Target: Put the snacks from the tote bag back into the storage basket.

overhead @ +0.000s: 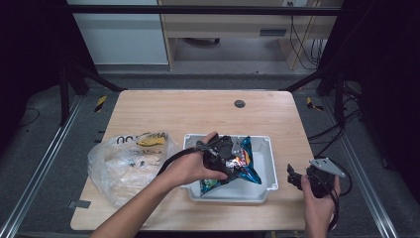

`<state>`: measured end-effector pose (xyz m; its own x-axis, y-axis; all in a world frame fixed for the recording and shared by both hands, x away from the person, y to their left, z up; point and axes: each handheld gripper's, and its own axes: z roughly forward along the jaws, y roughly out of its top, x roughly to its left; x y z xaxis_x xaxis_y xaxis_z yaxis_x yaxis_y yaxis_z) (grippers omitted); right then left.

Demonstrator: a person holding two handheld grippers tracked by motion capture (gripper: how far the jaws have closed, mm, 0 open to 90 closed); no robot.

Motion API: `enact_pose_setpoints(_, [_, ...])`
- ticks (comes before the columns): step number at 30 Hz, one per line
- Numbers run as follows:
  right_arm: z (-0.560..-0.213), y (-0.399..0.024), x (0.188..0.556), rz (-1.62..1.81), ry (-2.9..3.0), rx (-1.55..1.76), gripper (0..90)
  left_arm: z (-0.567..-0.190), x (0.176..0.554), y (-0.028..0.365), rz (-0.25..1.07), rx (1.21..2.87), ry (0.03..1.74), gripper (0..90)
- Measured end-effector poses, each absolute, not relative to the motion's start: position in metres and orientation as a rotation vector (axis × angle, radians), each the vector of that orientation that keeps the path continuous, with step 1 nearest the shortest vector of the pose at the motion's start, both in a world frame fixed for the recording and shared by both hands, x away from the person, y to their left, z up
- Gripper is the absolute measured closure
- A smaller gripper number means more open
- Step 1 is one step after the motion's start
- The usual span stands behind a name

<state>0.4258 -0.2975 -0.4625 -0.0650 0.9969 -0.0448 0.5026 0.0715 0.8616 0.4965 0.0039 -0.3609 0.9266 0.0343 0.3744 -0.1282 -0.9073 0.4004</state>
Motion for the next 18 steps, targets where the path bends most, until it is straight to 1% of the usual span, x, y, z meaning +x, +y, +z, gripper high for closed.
enact_pose_setpoints(4, [-0.462, -0.296, 0.426, 0.898, 1.659, 1.508, 6.0, -0.345, 0.495, 0.013, 0.579, 2.618, -0.05, 6.0])
enact_pose_setpoints(6, [-0.461, -0.295, 0.426, 0.899, 1.66, 1.505, 6.0, -0.337, 0.494, 0.018, 0.629, 2.604, -0.055, 5.7])
enact_pose_setpoints(13, [-0.461, -0.295, 0.425, 0.897, 1.658, 1.506, 5.9, -0.311, 0.486, 0.036, 0.687, 2.58, -0.029, 5.3])
enact_pose_setpoints(18, [-0.461, -0.295, 0.424, 0.902, 1.654, 1.508, 5.9, -0.296, 0.482, 0.051, 0.701, 2.565, -0.008, 5.0])
